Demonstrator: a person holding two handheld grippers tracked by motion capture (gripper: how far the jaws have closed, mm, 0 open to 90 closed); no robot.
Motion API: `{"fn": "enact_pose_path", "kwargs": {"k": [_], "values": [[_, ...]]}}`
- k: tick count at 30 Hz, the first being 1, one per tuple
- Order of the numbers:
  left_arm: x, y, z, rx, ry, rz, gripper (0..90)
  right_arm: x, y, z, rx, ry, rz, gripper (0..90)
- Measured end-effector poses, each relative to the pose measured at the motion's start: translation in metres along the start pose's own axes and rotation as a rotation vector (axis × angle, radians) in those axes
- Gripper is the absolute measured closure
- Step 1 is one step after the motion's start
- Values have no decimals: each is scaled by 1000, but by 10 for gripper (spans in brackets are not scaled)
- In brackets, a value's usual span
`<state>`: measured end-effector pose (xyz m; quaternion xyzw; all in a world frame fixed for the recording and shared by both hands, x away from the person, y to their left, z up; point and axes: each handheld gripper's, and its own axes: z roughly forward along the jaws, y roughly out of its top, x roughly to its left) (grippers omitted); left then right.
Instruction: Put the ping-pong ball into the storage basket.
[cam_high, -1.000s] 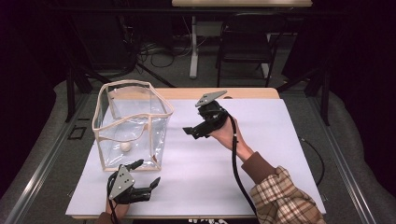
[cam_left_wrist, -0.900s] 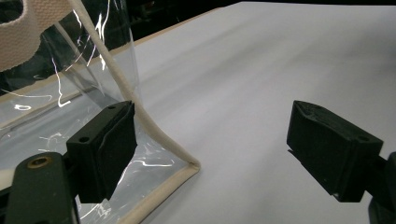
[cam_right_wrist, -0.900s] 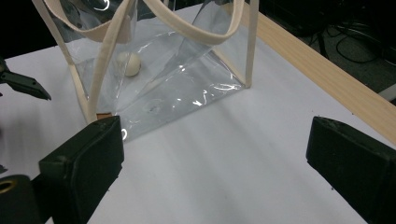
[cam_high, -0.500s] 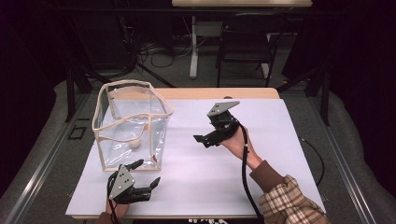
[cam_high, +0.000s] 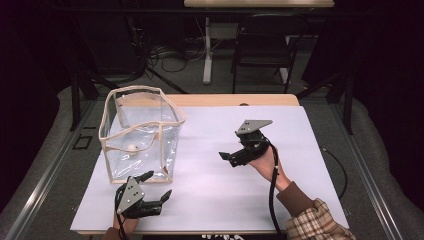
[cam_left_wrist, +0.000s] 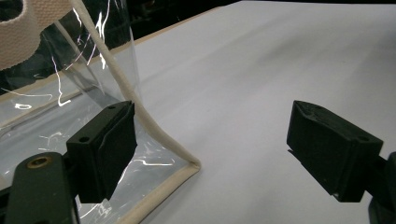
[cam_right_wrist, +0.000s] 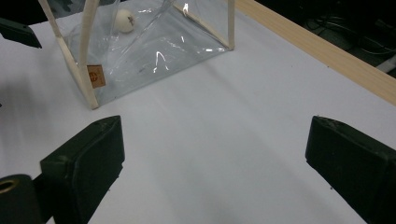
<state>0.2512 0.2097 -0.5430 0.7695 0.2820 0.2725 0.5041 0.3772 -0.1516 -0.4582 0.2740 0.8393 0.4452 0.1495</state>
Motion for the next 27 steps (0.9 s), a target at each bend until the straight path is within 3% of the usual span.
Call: {"fn": "enact_pose_path", "kwargs": {"k": [27], "values": [[0,0,-1,3,-1,0,159,6,-44,-26,-45,-46,12,46]]}}
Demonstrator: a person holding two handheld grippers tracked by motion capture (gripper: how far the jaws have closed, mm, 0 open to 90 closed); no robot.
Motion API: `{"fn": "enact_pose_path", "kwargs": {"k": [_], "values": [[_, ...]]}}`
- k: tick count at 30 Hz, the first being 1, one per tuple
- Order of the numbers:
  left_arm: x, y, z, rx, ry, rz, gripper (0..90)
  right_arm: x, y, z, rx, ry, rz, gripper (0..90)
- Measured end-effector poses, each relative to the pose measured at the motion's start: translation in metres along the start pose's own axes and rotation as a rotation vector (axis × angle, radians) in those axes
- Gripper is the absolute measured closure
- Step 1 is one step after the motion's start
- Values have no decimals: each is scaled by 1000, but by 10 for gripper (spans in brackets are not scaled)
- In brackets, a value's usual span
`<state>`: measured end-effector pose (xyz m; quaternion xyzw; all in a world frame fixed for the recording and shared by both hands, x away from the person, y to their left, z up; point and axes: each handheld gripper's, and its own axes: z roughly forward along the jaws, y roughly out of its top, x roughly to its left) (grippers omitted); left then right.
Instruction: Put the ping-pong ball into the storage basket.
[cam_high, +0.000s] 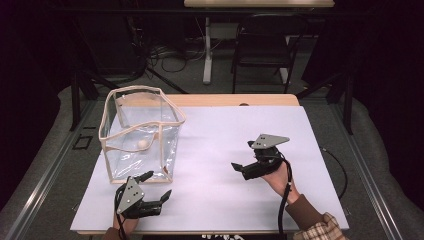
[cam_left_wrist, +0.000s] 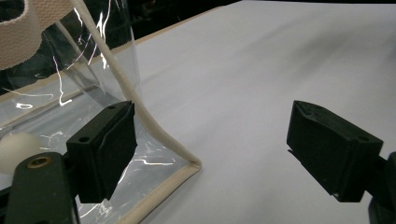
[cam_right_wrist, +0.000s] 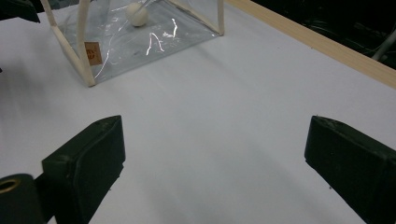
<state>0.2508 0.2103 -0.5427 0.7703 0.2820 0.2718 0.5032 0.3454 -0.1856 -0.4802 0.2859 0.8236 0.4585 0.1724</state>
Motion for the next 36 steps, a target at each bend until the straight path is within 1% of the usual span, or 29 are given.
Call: {"fn": "enact_pose_path", "kwargs": {"k": [6,19,24,27,29,34,36], "values": [[0,0,0,0,0,0,159,2,-9,-6,-11,-9,4,46],[0,0,0,-2,4,0,158,5,-31,-23,-30,-32,-7,45],[0,0,1,-2,1,-1,159,8,-41,-31,-35,-50,-22,46],[0,0,1,-1,2,-2,158,9,-48,-34,-32,-68,-35,46],[0,0,1,0,4,-1,158,9,-53,-37,-36,-65,-25,45],[0,0,1,1,3,0,159,10,-64,-43,-46,-85,-26,45],[0,0,1,1,3,0,158,10,-69,-45,-49,-84,-21,43]]}}
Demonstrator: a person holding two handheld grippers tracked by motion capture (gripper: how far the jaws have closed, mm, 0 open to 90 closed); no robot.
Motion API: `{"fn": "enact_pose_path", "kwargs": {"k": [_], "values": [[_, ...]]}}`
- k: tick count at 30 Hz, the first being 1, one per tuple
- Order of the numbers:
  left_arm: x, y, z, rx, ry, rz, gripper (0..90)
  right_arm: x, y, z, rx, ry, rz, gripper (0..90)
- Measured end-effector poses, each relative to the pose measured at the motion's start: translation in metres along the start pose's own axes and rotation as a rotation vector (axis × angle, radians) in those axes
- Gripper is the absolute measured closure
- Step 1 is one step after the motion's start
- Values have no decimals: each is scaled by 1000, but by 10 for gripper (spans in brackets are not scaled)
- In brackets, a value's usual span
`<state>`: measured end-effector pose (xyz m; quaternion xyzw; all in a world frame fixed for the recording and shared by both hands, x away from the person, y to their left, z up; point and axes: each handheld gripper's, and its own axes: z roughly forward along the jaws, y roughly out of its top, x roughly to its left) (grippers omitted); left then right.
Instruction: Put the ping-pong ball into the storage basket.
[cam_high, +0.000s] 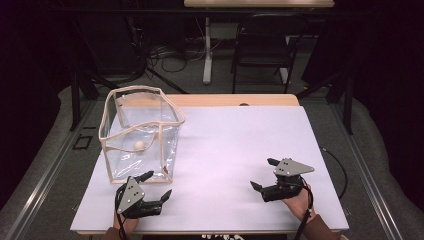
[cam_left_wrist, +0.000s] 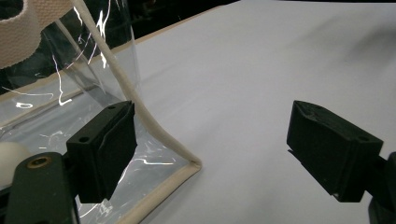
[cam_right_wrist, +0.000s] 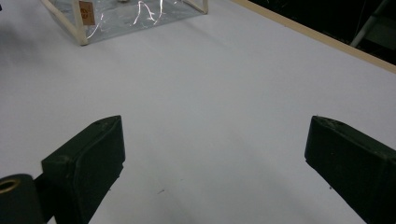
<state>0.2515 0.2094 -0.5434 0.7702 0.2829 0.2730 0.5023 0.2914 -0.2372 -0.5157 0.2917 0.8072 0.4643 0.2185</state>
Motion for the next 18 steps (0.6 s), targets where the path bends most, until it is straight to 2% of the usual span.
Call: {"fn": "enact_pose_path", "kwargs": {"k": [10,18], "values": [[0,0,0,1,0,1,158,8,-18,-3,12,-2,-19,31],[0,0,-1,2,2,-1,158,14,-25,-8,-5,-12,-31,28]]}}
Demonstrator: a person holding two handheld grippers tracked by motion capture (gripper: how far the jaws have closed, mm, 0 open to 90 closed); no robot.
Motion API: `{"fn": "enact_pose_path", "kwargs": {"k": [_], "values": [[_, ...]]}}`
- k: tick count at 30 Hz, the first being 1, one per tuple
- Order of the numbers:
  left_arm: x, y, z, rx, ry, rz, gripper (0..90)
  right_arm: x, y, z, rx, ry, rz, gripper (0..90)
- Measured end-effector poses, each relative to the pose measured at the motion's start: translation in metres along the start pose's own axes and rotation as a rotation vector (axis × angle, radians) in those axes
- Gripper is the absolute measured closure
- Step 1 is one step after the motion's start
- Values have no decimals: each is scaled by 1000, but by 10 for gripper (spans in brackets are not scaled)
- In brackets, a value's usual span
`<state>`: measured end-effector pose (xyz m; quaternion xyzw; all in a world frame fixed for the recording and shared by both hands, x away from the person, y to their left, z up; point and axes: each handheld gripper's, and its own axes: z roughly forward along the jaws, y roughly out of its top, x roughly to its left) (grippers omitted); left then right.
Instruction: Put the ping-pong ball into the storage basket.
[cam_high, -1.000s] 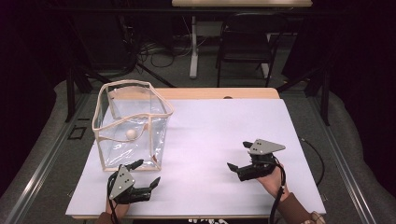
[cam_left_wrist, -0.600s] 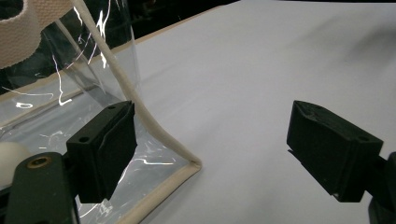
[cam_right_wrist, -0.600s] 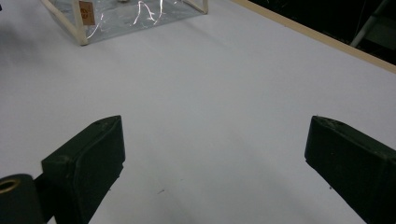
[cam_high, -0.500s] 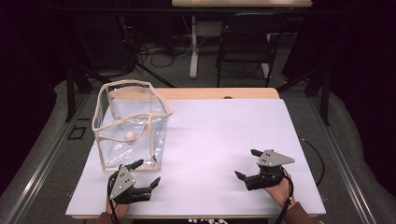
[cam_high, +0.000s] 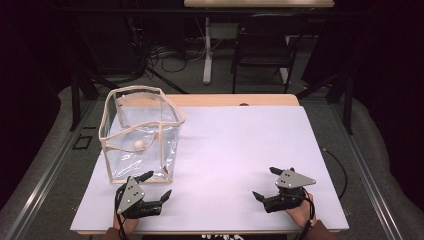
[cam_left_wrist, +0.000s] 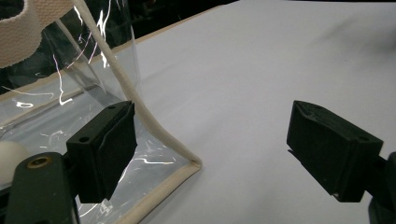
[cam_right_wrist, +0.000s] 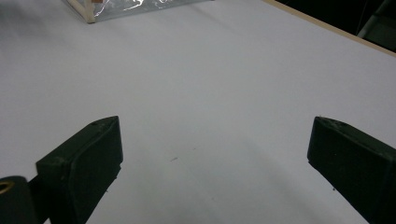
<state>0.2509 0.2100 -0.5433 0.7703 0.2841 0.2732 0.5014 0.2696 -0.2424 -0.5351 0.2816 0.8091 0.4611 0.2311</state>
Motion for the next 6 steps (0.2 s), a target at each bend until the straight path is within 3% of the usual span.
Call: {"fn": "enact_pose_path", "kwargs": {"k": [5,6], "values": [[0,0,1,2,-3,3,158,0,0,0,0,0,0,28],[0,0,1,3,-3,2,159,5,-7,-8,-50,-31,0,26]]}}
